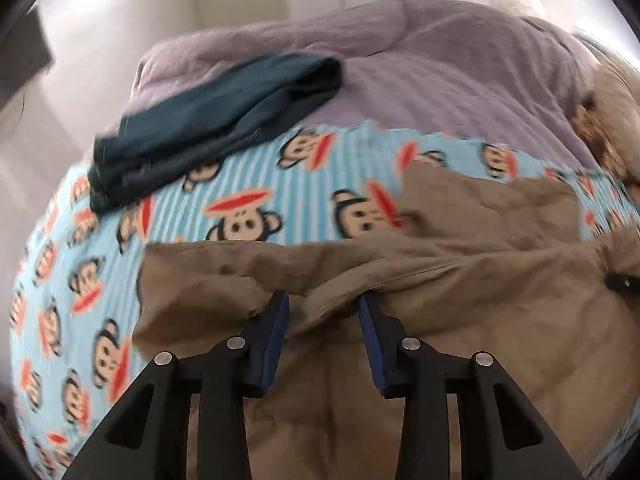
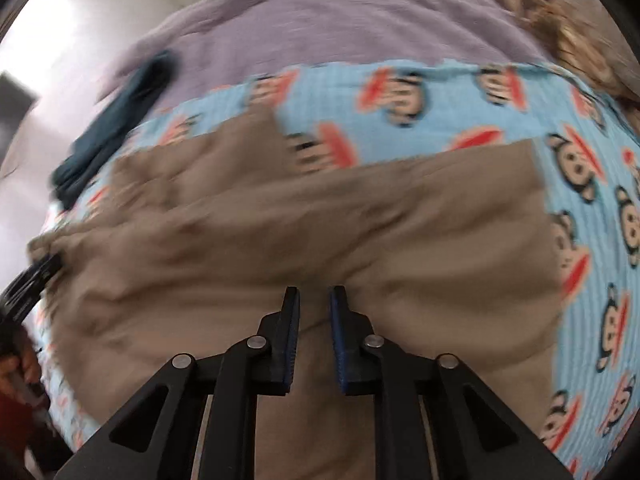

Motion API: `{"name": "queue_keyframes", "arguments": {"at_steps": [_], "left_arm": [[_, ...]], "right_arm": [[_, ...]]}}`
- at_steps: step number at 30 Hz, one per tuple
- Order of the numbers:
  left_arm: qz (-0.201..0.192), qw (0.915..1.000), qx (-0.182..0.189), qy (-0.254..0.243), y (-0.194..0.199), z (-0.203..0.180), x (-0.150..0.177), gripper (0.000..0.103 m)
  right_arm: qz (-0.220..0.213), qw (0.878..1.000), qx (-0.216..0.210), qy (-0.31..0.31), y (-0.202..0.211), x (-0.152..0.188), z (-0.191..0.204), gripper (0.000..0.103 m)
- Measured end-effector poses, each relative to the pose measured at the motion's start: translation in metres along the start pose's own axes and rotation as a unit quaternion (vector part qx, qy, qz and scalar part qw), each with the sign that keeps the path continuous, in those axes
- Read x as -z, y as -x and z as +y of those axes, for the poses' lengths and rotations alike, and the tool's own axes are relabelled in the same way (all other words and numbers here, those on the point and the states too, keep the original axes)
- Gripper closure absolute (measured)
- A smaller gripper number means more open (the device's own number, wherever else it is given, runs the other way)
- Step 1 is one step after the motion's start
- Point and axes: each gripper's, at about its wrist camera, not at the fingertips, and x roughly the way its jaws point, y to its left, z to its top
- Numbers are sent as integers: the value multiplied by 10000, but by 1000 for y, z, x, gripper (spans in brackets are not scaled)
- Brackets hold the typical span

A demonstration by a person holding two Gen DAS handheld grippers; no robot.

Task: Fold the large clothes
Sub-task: 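Lay the held hem over the jacket body with both tools, then open both tools and release the folded jacket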

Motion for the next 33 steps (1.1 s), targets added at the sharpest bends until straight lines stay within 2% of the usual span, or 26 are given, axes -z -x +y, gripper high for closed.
{"name": "queue_keyframes", "arguments": {"at_steps": [1, 2, 5, 14, 22, 24, 25, 26, 28, 31, 32, 33], "left_arm": [[57, 9999, 12, 100, -12, 5, -1, 63], [64, 9999, 5, 97, -19, 5, -1, 63], [24, 9999, -88, -92, -38, -3, -1, 63], [15, 9998, 129, 131, -72, -6, -8, 63], [50, 9996, 167, 210, -76, -4, -12, 63], [55, 9997, 134, 176, -63, -2, -15, 63], [-34, 9998, 150, 150, -53, 1, -16, 63], [-191, 9997, 132, 123, -40, 8, -15, 63], [-325, 9994, -43, 149, -25, 22, -13, 63], [-127, 9985, -199, 484, -34, 50, -9, 63], [74, 9976, -272, 632, -46, 60, -7, 63], [211, 9968, -239, 734, -57, 65, -3, 63]], "right_arm": [[-67, 9997, -57, -219, -2, -4, -16, 91], [-115, 9993, -69, -347, -3, -6, -25, 99], [-133, 9968, -237, -753, -20, -10, -52, 103], [-257, 9956, -151, -888, -60, -23, -67, 103], [-388, 9934, -229, -1058, -68, -23, -74, 103], [-367, 9933, -107, -1094, -63, -25, -70, 103], [-352, 9937, 28, -1061, -56, -24, -68, 103], [-371, 9943, 245, -973, -44, -23, -63, 98], [-538, 9939, 490, -829, -23, -19, -57, 96], [-947, 9891, 819, -773, 8, -3, -62, 94], [-921, 9884, 850, -859, 9, 0, -69, 94], [-703, 9894, 766, -1009, -1, 2, -80, 94]]}}
